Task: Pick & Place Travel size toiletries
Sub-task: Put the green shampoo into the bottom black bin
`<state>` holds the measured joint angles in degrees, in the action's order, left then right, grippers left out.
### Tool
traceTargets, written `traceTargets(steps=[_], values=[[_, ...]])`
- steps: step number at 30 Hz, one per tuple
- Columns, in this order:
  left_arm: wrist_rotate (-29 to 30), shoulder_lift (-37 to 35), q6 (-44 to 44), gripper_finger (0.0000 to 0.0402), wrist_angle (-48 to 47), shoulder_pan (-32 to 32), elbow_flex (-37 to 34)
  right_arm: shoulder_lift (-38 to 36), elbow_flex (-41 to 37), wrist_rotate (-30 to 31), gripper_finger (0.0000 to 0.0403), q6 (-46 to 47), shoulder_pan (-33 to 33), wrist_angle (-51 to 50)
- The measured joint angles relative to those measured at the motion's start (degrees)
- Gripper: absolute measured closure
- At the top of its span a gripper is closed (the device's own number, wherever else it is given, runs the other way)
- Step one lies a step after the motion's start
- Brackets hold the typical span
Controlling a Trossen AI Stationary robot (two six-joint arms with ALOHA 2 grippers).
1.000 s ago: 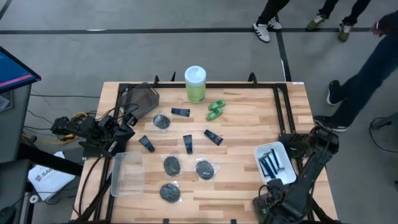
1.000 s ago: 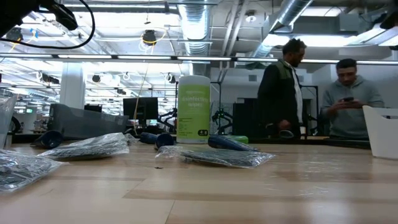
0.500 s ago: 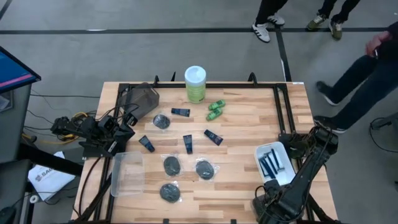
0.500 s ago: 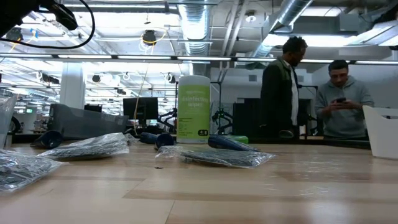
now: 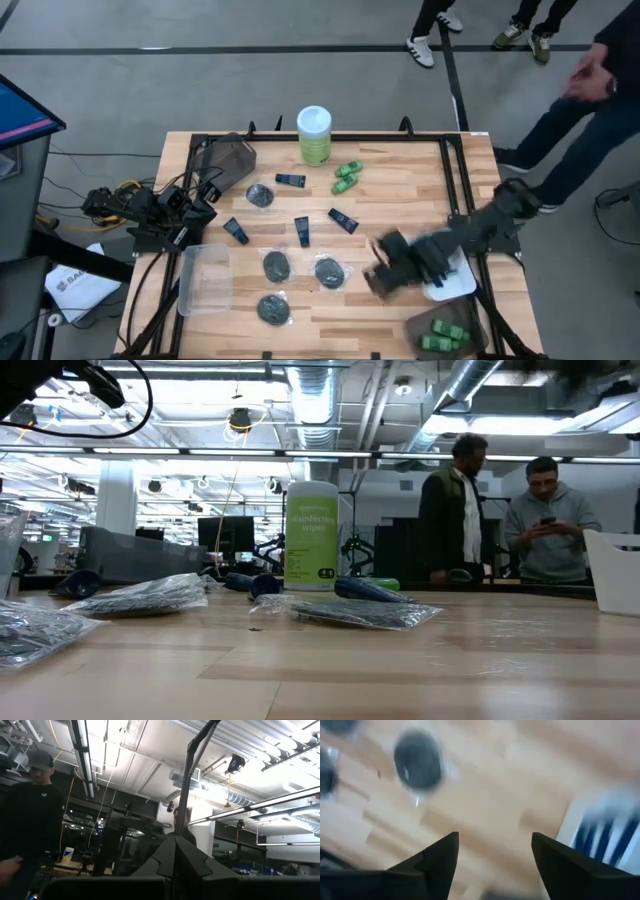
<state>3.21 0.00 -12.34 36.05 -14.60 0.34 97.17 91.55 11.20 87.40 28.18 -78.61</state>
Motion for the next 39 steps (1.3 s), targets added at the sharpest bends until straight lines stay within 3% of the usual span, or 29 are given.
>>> traceTargets(steps=[8, 14, 18, 25, 39], values=[[0.04, 0.01, 0.0, 0.0399, 0.0, -0.01, 0.0, 0.89, -0.14, -0.63, 0.0185, -54.75, -24.09, 7.84], [0.28, 0.01, 0.0, 0.0399, 0.0, -0.01, 0.0, 4.28, -0.05, -0.57, 0.0172, -88.93, -34.28, 12.58], [0.28, 0.02, 0.0, 0.0399, 0.01, -0.01, 0.02, 6.94, -0.14, -0.65, 0.0153, -106.41, -38.83, 14.4], [0.26, 0.07, 0.0, 0.0399, 0.07, 0.01, 0.0, 13.76, -0.2, -0.78, 0.014, -123.43, -43.73, 18.95], [0.17, -0.02, 0.0, 0.0399, 0.01, 0.01, 0.0, 21.53, 0.25, -2.31, 0.0142, -131.06, -44.02, 31.93]])
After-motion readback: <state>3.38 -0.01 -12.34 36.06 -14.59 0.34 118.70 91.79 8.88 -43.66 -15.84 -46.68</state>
